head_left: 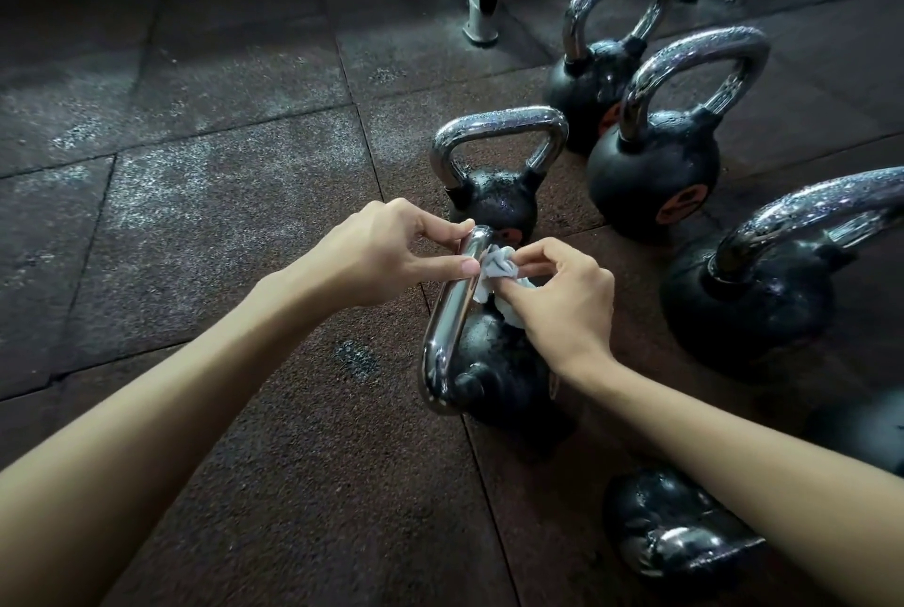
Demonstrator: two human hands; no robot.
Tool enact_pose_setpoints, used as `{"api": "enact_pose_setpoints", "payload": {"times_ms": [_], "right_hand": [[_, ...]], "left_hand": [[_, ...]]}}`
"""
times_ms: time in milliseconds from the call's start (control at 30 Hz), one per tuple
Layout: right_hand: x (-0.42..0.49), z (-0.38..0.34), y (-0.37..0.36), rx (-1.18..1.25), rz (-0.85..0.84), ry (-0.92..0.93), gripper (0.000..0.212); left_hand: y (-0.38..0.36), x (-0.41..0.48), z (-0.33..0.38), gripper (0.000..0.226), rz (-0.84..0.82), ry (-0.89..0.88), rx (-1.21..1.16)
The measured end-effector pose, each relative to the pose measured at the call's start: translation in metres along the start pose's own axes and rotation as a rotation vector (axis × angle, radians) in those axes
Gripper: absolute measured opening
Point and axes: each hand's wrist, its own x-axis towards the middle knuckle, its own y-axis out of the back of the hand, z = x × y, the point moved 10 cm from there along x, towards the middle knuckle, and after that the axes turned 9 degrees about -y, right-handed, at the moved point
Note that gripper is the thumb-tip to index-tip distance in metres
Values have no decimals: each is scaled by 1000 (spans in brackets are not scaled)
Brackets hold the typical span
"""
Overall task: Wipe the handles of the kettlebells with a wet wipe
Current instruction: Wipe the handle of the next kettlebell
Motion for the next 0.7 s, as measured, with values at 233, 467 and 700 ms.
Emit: {"api": "enact_pose_setpoints", "payload": {"times_ms": [233, 467, 700], "right_hand": [[-5, -18, -8, -19, 52, 29, 21], [-3, -11, 1, 49, 13, 45, 13], [-20, -11, -2, 76, -214, 24, 12]], "left_hand": [[-1, 3, -3, 42, 36, -42, -34], [-1, 9, -10, 51, 50, -9, 81], [0, 10, -10, 50, 42, 20, 117]]}}
